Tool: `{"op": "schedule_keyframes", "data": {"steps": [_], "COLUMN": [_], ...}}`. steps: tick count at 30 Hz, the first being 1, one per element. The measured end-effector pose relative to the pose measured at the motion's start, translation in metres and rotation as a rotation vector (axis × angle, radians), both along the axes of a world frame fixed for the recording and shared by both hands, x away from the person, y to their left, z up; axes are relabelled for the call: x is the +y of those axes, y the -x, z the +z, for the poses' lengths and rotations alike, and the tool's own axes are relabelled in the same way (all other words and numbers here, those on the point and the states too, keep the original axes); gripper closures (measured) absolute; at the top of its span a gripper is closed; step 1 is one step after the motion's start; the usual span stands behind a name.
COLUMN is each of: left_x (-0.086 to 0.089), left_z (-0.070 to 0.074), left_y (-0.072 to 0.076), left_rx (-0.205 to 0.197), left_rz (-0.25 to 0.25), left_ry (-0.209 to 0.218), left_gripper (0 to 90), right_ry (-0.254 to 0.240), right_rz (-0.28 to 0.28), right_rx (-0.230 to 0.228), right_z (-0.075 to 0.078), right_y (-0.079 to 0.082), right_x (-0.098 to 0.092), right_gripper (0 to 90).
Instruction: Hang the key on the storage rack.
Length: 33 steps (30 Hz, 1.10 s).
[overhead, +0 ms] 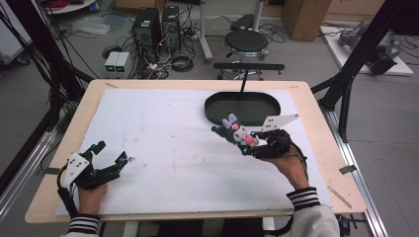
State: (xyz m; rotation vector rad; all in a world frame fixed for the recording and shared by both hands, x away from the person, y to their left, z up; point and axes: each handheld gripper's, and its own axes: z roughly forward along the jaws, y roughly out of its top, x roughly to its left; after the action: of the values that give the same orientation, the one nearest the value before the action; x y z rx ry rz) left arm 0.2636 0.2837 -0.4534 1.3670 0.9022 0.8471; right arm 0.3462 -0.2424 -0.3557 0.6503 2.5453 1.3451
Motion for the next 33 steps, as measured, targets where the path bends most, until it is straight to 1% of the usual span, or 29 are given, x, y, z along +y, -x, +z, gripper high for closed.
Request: {"op": "schedule_keyframes", "data": {"steps": [1,2,3,4,5,6,7,8,9,10,11,12,13,14,15,16,17,18,19,20,22,25,26,27,28,29,30,33], "left_x": [0.0,0.0,0.0,0.0,0.0,0.0,0.0,0.0,0.0,0.0,0.0,0.0,0.0,0.0,0.0,0.0,0.0,0.0,0.0,0.0,-0.001,-0.001,-0.001,-0.001,-0.001,-0.001,-0.001,-0.001], "left_z": [0.0,0.0,0.0,0.0,0.0,0.0,0.0,0.0,0.0,0.0,0.0,0.0,0.0,0.0,0.0,0.0,0.0,0.0,0.0,0.0,0.0,0.0,0.0,0.0,0.0,0.0,0.0,0.0], "left_y": [0.0,0.0,0.0,0.001,0.001,0.001,0.001,0.0,0.0,0.001,0.001,0.001,0.001,0.0,0.0,0.0,0.0,0.0,0.0,0.001,0.001,0.001,0.001,0.001,0.001,0.001,0.001,0.001], "left_rx": [0.0,-0.002,-0.002,-0.005,-0.005,-0.004,-0.004,-0.005,-0.005,-0.005,-0.005,-0.005,-0.005,-0.005,-0.005,-0.004,-0.003,-0.003,-0.004,-0.006,-0.009,-0.01,-0.009,-0.009,-0.009,-0.009,-0.009,-0.009], "left_rz": [0.0,-0.001,-0.001,0.0,0.0,-0.001,-0.001,-0.001,-0.001,-0.001,-0.001,0.0,0.0,-0.001,-0.001,-0.001,-0.001,-0.001,-0.001,0.0,0.0,0.0,-0.001,0.0,-0.001,-0.001,-0.002,0.0], "left_ry": [0.0,0.001,0.001,0.0,0.0,-0.001,0.0,0.002,0.002,0.001,0.001,0.002,0.002,0.001,0.002,0.002,0.001,0.001,0.003,-0.001,-0.004,-0.006,-0.006,-0.004,-0.004,-0.006,-0.006,-0.004], "left_gripper": [13.3,13.3,13.3,13.3,13.3,13.3,13.3,13.3,13.3,13.3,13.3,13.3,13.3,13.3,13.3,13.3,13.3,13.3,13.3,13.3,13.3,13.3,13.3,13.3,13.3,13.3,13.3,13.3], "right_ry": [0.0,-0.031,-0.031,-0.054,-0.054,-0.072,-0.072,-0.093,-0.093,-0.117,-0.117,-0.138,-0.138,-0.155,-0.155,-0.155,-0.155,-0.154,-0.154,-0.147,-0.149,-0.139,-0.135,-0.135,-0.129,-0.129,-0.126,-0.121], "right_rz": [0.0,-0.04,-0.04,-0.086,-0.086,-0.125,-0.125,-0.169,-0.169,-0.219,-0.219,-0.258,-0.258,-0.29,-0.29,-0.319,-0.319,-0.341,-0.341,-0.362,-0.37,-0.407,-0.429,-0.429,-0.457,-0.457,-0.474,-0.49], "right_rx": [0.0,-0.022,-0.022,-0.04,-0.04,-0.07,-0.07,-0.09,-0.09,-0.101,-0.101,-0.119,-0.119,-0.132,-0.132,-0.148,-0.148,-0.152,-0.152,-0.159,-0.159,-0.163,-0.156,-0.156,-0.153,-0.153,-0.149,-0.143], "right_z": [0.0,0.006,0.006,0.013,0.013,0.019,0.019,0.024,0.024,0.028,0.028,0.032,0.032,0.035,0.035,0.038,0.038,0.04,0.04,0.042,0.043,0.046,0.048,0.048,0.05,0.05,0.052,0.055], "right_y": [0.0,-0.003,-0.003,-0.006,-0.006,-0.009,-0.009,-0.012,-0.012,-0.014,-0.014,-0.017,-0.017,-0.019,-0.019,-0.021,-0.021,-0.024,-0.024,-0.027,-0.029,-0.035,-0.038,-0.038,-0.043,-0.043,-0.048,-0.053], "right_x": [0.0,-0.007,-0.007,-0.014,-0.014,-0.02,-0.02,-0.027,-0.027,-0.034,-0.034,-0.04,-0.04,-0.045,-0.045,-0.049,-0.049,-0.052,-0.052,-0.054,-0.055,-0.057,-0.059,-0.059,-0.06,-0.06,-0.06,-0.06], "right_gripper": [53.6,53.6,53.6,53.6,53.6,53.7,53.7,53.7,53.7,53.8,53.8,53.8,53.8,53.8,53.8,53.8,53.8,53.8,53.8,53.8,53.8,53.8,53.8,53.8,53.8,53.8,53.8,53.8]}}
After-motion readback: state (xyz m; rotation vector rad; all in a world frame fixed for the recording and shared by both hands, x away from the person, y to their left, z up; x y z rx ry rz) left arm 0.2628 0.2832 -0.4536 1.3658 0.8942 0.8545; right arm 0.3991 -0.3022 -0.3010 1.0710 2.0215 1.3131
